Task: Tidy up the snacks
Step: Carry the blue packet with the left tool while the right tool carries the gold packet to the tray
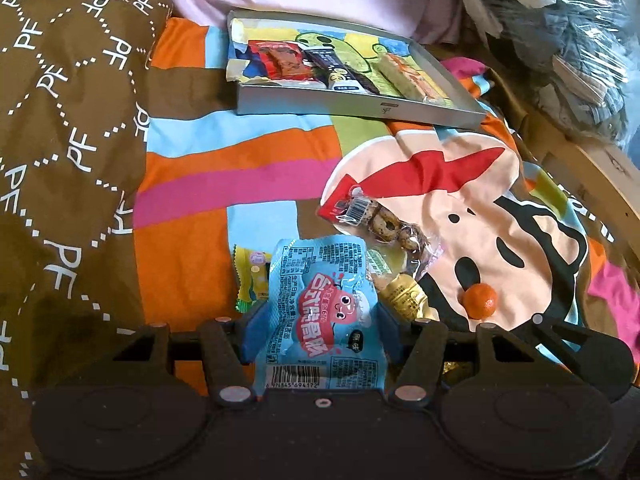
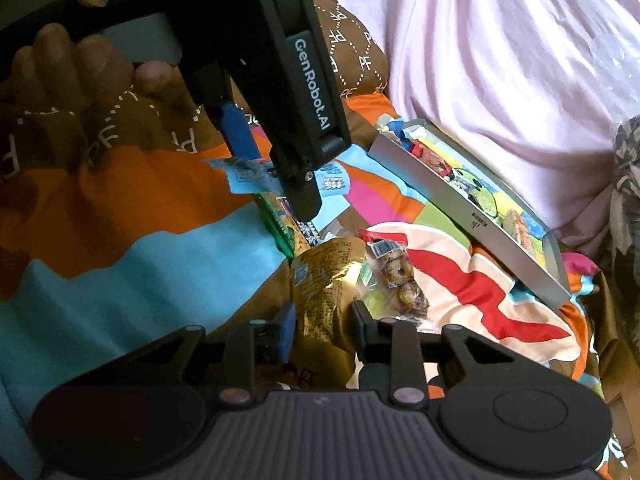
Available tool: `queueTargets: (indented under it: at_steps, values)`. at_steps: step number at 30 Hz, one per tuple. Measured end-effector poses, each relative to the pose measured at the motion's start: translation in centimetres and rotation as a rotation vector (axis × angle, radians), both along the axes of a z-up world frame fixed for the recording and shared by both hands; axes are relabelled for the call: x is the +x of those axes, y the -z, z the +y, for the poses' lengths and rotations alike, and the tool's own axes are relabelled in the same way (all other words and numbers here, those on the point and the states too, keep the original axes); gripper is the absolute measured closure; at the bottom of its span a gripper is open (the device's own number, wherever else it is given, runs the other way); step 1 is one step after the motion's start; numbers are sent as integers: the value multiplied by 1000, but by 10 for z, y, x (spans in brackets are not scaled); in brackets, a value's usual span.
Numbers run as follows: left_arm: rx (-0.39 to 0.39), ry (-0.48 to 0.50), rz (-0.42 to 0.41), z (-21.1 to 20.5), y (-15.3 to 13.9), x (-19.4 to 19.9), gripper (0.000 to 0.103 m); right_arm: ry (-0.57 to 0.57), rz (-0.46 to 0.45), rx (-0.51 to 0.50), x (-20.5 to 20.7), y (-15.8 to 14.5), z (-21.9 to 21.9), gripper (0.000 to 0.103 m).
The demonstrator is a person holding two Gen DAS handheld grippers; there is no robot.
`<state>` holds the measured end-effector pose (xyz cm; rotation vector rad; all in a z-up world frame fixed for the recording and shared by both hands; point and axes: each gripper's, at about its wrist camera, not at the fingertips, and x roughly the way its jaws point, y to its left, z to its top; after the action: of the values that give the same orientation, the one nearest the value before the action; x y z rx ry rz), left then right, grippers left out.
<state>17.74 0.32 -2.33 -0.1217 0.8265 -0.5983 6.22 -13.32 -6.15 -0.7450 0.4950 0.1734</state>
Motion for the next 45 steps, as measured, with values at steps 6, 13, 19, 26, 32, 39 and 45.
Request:
queueTargets:
  at_steps: [6, 13, 19, 26, 32, 39, 45]
  values:
    - [-15, -19, -13, 2, -2, 0, 43, 4, -56, -6, -2, -5, -2, 72]
    - [-45, -47, -24, 5, -7, 3, 43, 10, -88, -30, -1, -7, -4, 73]
    - [-55, -53, -43, 4, -12, 6, 43, 5, -148, -52, -5, -11, -3, 73]
    - [-111, -97, -51, 1, -27, 29, 43, 12, -227, -65, 4, -29, -11, 72]
    - [-119, -154, -123, -11, -59, 71, 42, 1, -305, -122, 44, -52, -25, 72]
    - [-75, -225, -151, -37, -81, 150, 41, 3, -384, -195, 135, -78, -43, 72]
    - [-111, -280, -77, -51, -73, 206, 41, 69, -431, -220, 195, -77, -55, 71]
